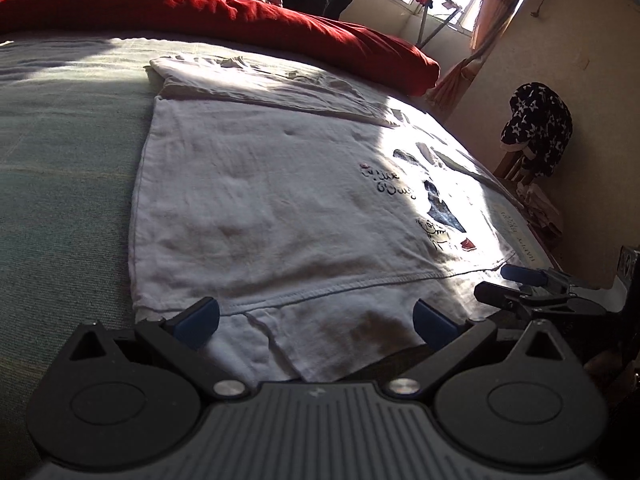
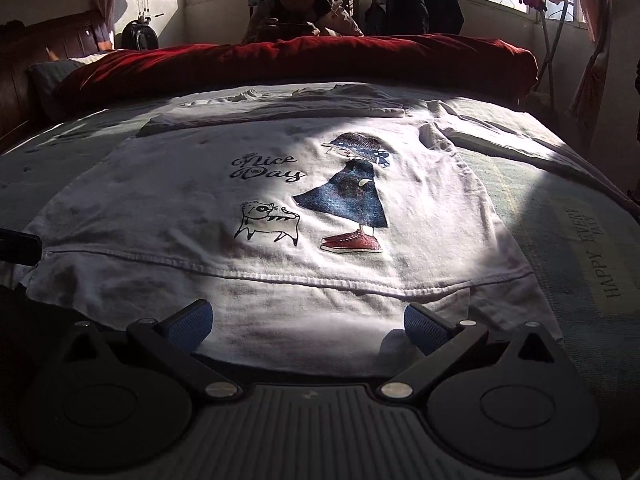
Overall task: Fold clothes
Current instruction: 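Press the girl-print shirt hem flat with both open grippers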
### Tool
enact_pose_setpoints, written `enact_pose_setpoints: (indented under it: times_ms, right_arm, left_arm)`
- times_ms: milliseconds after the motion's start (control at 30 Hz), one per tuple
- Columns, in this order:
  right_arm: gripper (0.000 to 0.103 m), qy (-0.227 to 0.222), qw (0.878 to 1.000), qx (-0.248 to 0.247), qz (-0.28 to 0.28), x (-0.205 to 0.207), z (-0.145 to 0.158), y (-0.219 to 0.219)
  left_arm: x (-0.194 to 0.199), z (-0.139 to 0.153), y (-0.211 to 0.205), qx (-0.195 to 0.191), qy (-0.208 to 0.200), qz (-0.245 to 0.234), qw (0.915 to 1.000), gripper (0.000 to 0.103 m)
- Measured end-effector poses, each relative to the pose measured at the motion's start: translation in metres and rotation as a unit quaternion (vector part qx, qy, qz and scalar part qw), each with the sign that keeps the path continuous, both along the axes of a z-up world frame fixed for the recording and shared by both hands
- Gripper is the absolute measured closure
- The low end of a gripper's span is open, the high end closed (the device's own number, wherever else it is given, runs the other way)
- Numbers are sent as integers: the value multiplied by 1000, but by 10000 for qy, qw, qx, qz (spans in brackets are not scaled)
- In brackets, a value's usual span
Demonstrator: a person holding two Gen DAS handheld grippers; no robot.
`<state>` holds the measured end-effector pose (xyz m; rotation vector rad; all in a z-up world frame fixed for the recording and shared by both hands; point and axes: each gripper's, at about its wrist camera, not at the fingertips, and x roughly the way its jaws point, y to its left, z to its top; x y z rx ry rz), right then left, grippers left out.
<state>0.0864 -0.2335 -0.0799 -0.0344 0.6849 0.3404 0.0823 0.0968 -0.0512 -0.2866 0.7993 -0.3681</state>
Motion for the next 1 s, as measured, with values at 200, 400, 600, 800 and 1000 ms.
enact_pose_setpoints:
  times_ms: [200, 400, 600, 800, 1000]
  right_arm:
    - [0, -207, 9964, -3, 827, 13, 14, 60]
    - [0, -59, 9916, -407, 1223, 16, -12, 94]
    - [0, -222, 9872, -527, 1491, -12, -9, 77]
    - [0, -314, 9944, -224, 980, -3, 1, 47]
    - [0, 120, 9978, 392, 527, 7, -16, -1]
  left_arm:
    - [-11, 18, 7, 213, -198, 105, 9995, 1]
    - [-7, 23, 2, 298, -217, 135, 9992, 1]
    - [9, 17, -25, 410, -169, -224, 9988, 1]
    - [19, -3, -54, 415, 91, -468, 9980, 1]
    - [-1, -12, -50, 483, 72, -475, 9977, 1]
